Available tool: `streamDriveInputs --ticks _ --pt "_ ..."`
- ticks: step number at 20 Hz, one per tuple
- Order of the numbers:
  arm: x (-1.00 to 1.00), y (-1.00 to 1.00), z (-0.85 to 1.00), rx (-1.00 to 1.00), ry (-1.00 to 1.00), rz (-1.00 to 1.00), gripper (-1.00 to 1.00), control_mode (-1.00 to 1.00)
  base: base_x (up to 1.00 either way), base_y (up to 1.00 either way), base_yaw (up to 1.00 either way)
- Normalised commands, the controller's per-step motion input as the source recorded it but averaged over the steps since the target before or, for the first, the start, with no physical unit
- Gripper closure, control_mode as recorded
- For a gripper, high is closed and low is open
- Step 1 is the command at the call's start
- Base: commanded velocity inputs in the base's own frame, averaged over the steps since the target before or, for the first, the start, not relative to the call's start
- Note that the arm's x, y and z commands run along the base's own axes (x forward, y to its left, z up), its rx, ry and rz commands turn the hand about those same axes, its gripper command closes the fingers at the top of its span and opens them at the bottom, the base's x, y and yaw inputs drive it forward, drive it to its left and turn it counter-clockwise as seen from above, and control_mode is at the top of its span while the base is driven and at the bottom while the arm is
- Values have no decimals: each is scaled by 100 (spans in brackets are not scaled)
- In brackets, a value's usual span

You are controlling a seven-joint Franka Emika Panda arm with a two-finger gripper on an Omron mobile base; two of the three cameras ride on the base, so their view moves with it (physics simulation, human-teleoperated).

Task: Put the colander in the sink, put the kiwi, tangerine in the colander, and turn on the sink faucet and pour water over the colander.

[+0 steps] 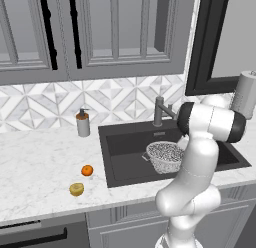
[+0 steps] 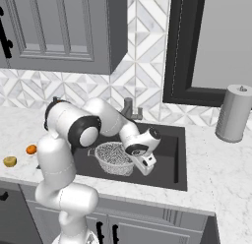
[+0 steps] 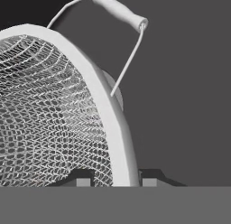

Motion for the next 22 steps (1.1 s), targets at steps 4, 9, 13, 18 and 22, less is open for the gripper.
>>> streamDriveInputs --ticks 4,9,13,18,22 --pt "13 0 -12 0 -1 0 100 -100 0 0 0" --pt "8 0 -17 -4 0 0 100 -100 0 0 0" --pt "3 0 -17 -4 0 0 100 -100 0 0 0" --pt "4 0 -17 -5 0 0 100 -100 0 0 0" --pt "-9 3 4 0 -1 0 -100 -100 0 0 0"
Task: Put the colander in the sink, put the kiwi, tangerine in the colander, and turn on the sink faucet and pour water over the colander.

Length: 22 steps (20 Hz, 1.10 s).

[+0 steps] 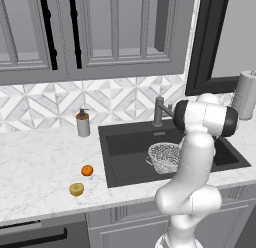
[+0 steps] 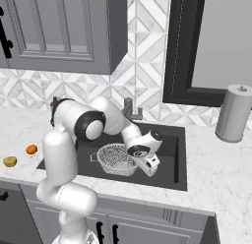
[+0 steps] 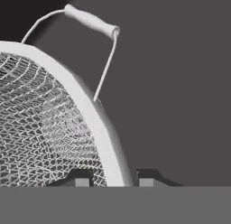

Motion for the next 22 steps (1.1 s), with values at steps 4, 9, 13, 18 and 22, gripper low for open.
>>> streamDriveInputs --ticks 4,9,13,18,22 --pt "-22 0 28 2 -3 0 -100 -100 0 0 0" --pt "-32 -7 47 5 -11 4 -100 -100 0 0 0" --pt "-52 0 73 0 -11 6 -100 -100 0 0 0" --pt "-64 0 81 -2 -14 14 -100 -100 0 0 0" --pt "-69 7 75 -13 -11 17 -100 -100 0 0 0"
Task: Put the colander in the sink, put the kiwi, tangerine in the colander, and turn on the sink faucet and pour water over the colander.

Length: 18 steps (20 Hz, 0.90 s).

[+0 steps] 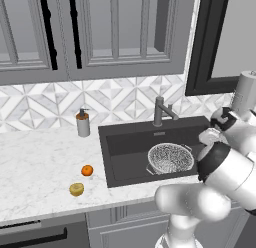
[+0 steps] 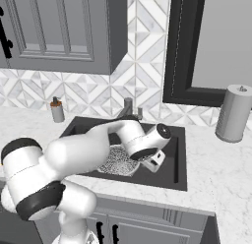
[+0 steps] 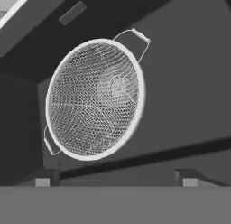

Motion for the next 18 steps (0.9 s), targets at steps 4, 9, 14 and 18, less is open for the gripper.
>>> streamDriveInputs --ticks 4,9,14,18 --pt "-88 39 50 -27 -18 15 -100 -100 0 0 0" --pt "-70 74 48 -26 -15 3 -100 -100 0 0 0" --pt "-47 83 57 -15 -2 2 -100 -100 0 0 0" --pt "-34 93 48 -6 3 2 -100 -100 0 0 0"
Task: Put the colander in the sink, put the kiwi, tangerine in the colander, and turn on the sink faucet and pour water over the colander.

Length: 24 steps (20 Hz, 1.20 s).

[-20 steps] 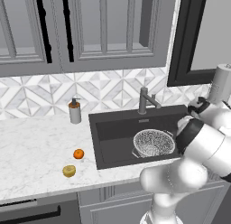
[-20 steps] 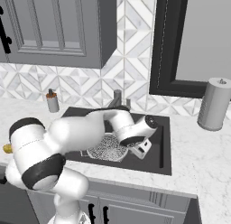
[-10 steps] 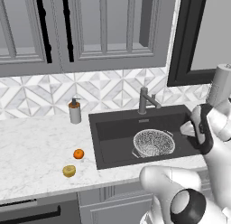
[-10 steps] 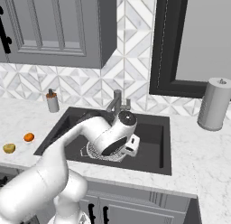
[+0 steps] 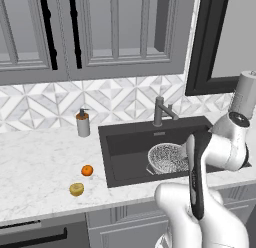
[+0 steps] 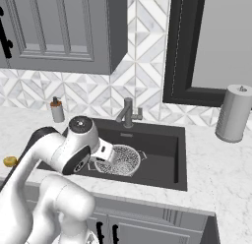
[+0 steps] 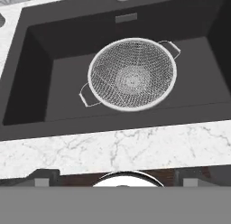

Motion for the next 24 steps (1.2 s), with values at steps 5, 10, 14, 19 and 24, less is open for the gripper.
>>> streamDriveInputs --ticks 5,10,14,19,24 --pt "-6 100 46 -5 8 13 -100 -100 0 0 0" --pt "0 100 39 0 17 16 -100 -100 0 0 0" --pt "0 100 5 0 20 7 -100 -100 0 0 0" --pt "4 94 -12 0 9 1 -100 -100 0 0 0" --pt "6 74 -33 5 -1 0 -100 -100 0 0 0"
